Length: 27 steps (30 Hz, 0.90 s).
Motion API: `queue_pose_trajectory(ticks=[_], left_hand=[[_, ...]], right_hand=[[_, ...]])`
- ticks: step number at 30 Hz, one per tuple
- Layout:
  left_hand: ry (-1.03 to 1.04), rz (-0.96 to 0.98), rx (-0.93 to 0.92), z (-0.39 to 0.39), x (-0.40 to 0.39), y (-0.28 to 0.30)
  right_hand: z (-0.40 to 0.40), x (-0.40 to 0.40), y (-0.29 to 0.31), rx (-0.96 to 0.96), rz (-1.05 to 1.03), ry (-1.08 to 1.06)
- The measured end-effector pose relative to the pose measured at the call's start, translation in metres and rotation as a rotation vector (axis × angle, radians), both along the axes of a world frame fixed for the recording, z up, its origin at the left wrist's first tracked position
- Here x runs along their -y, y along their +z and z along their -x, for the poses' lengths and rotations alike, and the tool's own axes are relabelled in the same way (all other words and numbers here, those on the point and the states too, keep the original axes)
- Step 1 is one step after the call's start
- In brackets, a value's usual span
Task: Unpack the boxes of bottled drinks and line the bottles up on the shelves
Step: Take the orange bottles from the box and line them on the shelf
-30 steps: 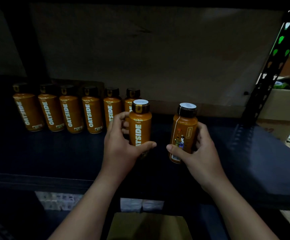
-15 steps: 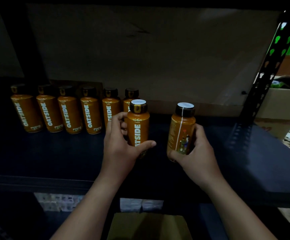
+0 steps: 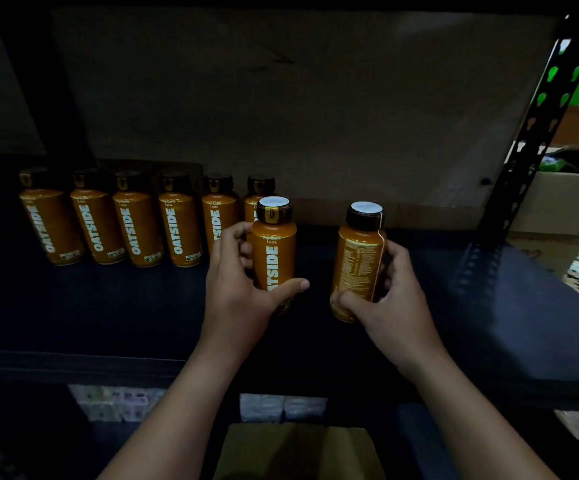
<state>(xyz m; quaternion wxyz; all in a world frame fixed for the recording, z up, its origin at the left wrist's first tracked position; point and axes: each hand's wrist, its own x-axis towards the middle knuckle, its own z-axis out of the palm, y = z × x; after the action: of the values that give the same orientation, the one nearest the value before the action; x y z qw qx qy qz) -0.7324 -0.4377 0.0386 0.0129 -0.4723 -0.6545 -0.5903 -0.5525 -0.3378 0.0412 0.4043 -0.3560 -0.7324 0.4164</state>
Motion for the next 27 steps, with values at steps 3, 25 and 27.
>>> queue_pose_trajectory(ticks=[3,25,27], left_hand=[[0.003,0.001,-0.003,0.000,0.000,0.000],[0.000,-0.005,0.000,0.001,-0.001,-0.002],[0.001,-0.002,0.003,0.001,-0.001,-0.002]], right_hand=[[0.000,-0.001,0.001,-0.021,0.036,0.080],[0.005,0.010,-0.002,0.020,-0.121,0.080],[0.005,0.011,-0.003,0.023,-0.159,0.010]])
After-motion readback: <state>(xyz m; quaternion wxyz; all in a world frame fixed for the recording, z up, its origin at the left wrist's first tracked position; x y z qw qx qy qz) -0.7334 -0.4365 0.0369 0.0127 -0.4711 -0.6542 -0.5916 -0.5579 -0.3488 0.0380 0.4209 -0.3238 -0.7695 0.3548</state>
